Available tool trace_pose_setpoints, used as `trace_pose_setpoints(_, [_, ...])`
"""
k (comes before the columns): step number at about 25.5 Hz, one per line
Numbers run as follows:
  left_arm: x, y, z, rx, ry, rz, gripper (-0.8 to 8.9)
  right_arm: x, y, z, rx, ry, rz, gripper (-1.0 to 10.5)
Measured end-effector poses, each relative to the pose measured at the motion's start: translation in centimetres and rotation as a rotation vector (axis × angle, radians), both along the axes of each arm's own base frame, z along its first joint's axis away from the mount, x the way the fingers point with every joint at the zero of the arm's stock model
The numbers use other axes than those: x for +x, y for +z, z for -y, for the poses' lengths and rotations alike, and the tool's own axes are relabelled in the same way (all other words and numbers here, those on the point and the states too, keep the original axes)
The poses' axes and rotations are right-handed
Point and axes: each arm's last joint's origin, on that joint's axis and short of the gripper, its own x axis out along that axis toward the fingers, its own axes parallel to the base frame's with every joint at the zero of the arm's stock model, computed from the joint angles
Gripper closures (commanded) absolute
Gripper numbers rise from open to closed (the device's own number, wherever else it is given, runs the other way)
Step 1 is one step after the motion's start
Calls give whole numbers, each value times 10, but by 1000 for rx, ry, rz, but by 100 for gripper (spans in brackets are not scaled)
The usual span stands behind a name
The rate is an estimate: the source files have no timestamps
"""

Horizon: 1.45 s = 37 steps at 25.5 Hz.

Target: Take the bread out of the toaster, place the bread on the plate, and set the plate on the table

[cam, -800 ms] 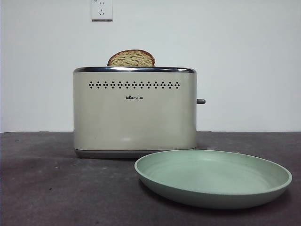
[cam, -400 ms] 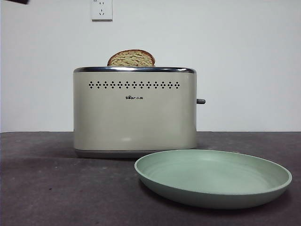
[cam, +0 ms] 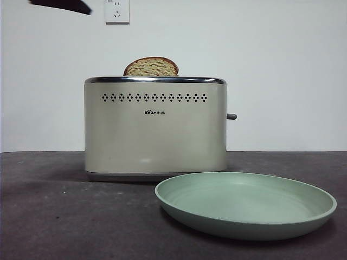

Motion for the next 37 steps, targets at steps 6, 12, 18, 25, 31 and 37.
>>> trace_pose_setpoints(6, [36, -2, 26, 81, -46, 42, 422, 0, 0, 0, 0, 0, -1, 576])
trace_pose_setpoints(12, [59, -19, 49, 161, -73, 42, 422, 0, 0, 0, -1, -1, -1, 576])
trace_pose_setpoints(18, [73, -40, 66, 250, -86, 44, 422, 0, 0, 0, -2, -3, -2, 576])
trace_pose_setpoints(25, [86, -57, 75, 292, -84, 52, 437, 0, -1, 0, -3, -3, -7, 576])
trace_pose_setpoints(31, [84, -59, 79, 293, -96, 50, 689, 0, -1, 0, -3, -3, -7, 576])
trace_pose_setpoints(37, [84, -59, 80, 292, -99, 48, 811, 0, -1, 0, -3, -3, -7, 576])
